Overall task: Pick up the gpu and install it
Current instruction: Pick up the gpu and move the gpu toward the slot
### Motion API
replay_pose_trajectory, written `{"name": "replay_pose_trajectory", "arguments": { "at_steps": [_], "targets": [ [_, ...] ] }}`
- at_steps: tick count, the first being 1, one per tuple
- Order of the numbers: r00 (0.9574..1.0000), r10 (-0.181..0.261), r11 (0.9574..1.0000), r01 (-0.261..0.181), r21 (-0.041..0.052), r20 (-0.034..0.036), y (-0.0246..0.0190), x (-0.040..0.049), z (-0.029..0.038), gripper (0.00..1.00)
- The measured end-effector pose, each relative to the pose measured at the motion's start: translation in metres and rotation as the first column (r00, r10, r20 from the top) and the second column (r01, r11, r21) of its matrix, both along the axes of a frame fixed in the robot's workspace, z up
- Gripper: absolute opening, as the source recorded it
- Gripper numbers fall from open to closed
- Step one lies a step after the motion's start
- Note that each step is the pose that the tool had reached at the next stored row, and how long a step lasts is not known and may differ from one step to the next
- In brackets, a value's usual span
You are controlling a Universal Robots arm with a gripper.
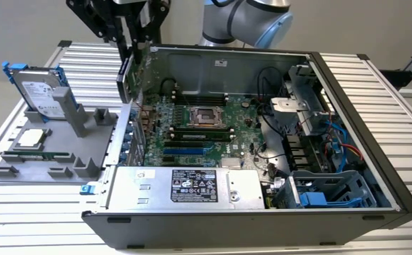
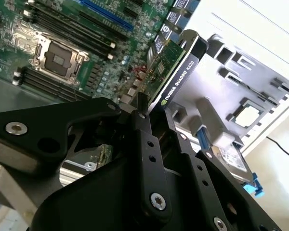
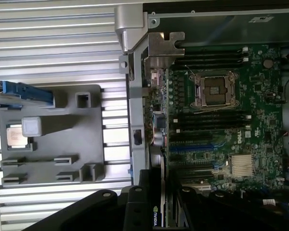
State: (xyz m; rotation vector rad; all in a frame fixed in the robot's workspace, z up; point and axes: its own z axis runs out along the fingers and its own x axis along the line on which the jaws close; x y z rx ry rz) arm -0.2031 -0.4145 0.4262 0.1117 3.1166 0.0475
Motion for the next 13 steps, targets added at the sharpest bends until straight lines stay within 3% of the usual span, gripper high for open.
{"name": "replay_pose_trajectory", "arguments": {
  "at_steps": [13],
  "targets": [
    [1.0000,0.000,1.0000,0.000,0.0000,0.0000,0.0000,0.0181,0.0000,0.00]
  ]
}}
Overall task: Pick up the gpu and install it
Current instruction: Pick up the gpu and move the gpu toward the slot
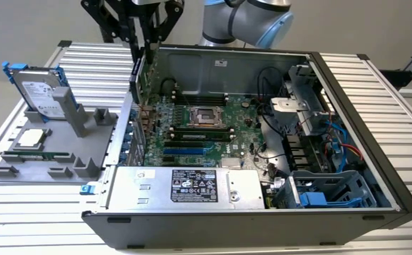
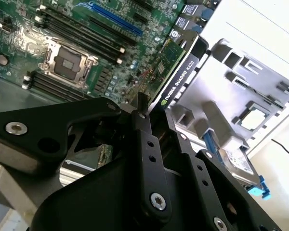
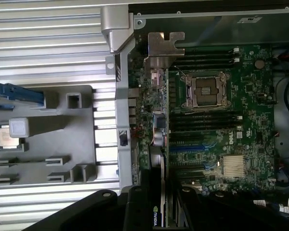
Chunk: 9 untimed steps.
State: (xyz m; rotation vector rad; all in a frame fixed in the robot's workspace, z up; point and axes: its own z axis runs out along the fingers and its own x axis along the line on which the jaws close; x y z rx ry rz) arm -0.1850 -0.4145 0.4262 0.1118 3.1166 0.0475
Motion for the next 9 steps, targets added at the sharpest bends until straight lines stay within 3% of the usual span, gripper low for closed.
{"name": "replay_pose_trajectory", "arguments": {
  "at_steps": [9],
  "targets": [
    [1.0000,0.000,1.0000,0.000,0.0000,0.0000,0.0000,0.0118,0.0000,0.00]
  ]
}}
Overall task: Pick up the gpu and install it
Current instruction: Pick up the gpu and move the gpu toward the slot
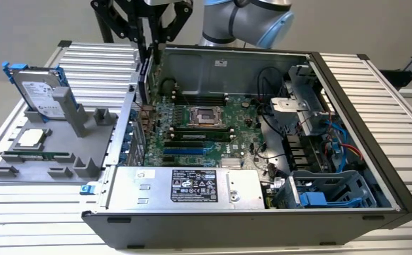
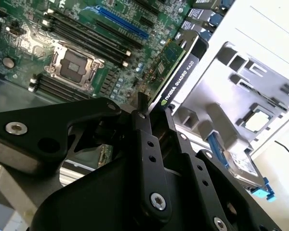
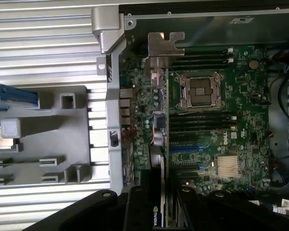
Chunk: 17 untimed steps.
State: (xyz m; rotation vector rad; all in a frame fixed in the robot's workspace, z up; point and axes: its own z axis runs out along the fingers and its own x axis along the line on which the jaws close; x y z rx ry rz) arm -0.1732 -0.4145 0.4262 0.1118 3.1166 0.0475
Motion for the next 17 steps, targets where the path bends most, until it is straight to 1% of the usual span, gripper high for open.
{"name": "replay_pose_trajectory", "arguments": {
  "at_steps": [17],
  "targets": [
    [1.0000,0.000,1.0000,0.000,-0.0001,0.0000,0.0000,0.0202,0.0000,0.00]
  ]
}}
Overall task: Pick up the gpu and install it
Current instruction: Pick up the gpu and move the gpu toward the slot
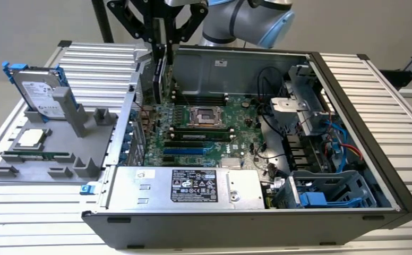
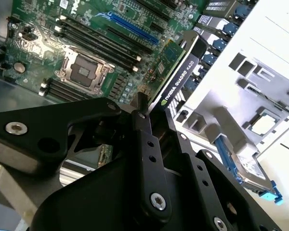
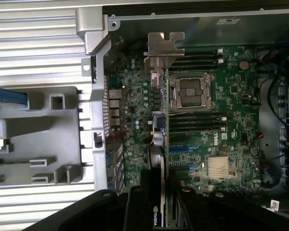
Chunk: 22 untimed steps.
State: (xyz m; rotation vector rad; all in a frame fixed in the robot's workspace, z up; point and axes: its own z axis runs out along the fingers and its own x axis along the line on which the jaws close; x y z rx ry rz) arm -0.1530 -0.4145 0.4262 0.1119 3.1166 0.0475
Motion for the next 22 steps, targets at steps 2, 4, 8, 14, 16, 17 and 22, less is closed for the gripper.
{"name": "replay_pose_trajectory", "arguments": {
  "at_steps": [2,4,8,14,16,17,22],
  "targets": [
    [1.0000,0.000,1.0000,0.000,0.0000,0.0000,0.0000,0.0023,0.0000,0.00],
    [1.0000,0.000,1.0000,0.000,0.0000,0.0000,0.0000,0.0045,0.0000,0.00],
    [1.0000,0.000,1.0000,0.000,0.0000,0.0000,0.0000,0.0087,0.0000,0.00],
    [1.0000,0.000,1.0000,0.000,0.0000,0.0000,0.0000,0.0149,0.0000,0.00],
    [1.0000,0.000,1.0000,0.000,0.0000,0.0000,0.0000,0.0171,0.0000,0.00],
    [1.0000,0.000,1.0000,0.000,0.0000,0.0000,0.0000,0.0182,0.0000,0.00],
    [1.0000,0.000,1.0000,0.000,0.0000,0.0000,0.0000,0.0233,0.0000,0.00]
  ]
}}
